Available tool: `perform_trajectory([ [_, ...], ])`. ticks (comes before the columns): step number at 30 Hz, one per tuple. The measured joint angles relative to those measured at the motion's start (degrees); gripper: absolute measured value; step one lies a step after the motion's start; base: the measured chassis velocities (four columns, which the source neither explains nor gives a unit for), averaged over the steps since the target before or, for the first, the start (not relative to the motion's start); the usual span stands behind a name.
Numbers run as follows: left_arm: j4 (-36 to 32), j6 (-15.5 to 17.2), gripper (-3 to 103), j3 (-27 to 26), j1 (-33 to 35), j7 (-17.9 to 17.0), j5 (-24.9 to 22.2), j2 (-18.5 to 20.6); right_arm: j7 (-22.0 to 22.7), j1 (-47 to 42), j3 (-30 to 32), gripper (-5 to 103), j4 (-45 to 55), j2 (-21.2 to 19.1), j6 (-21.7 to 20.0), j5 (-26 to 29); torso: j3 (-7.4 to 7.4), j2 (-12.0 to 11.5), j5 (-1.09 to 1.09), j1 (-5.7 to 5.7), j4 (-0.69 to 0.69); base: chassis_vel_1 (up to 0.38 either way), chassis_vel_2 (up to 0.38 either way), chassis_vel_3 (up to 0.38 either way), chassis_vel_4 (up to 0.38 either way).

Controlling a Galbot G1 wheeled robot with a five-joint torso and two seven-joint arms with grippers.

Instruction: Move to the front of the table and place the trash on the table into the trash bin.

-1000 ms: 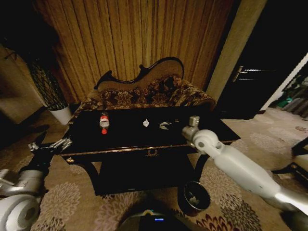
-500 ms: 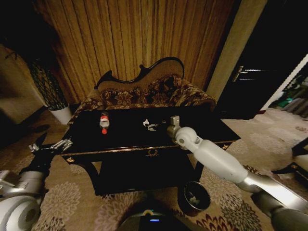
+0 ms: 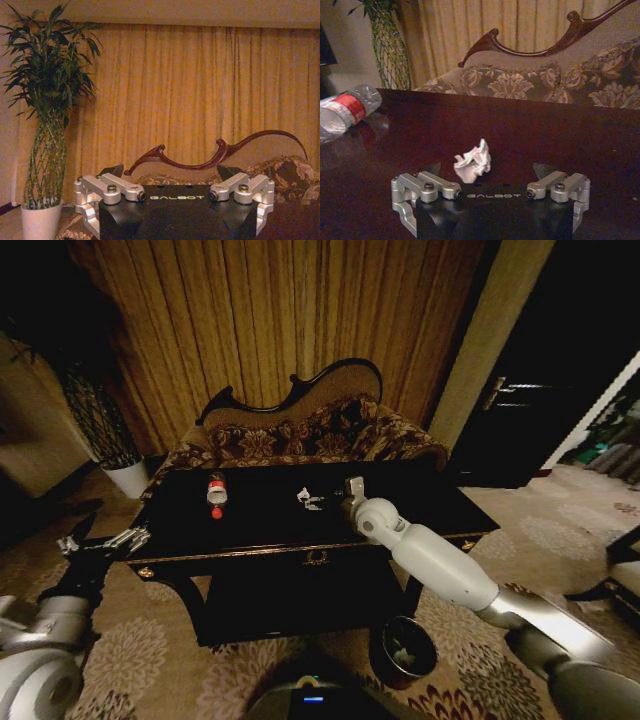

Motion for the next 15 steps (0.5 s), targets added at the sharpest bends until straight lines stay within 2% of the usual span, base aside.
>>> perform_trajectory([
  [15, 0.0, -0.1, 100, -0.5, 0.1, 0.0, 0.0, -0.1, -0.3, 1.6, -2.2, 100, -2.9, 2.9, 0.4, -0.3, 0.00, 0.0, 0.00, 0.00, 0.00, 0.000, 0.000, 0.000, 0.000],
])
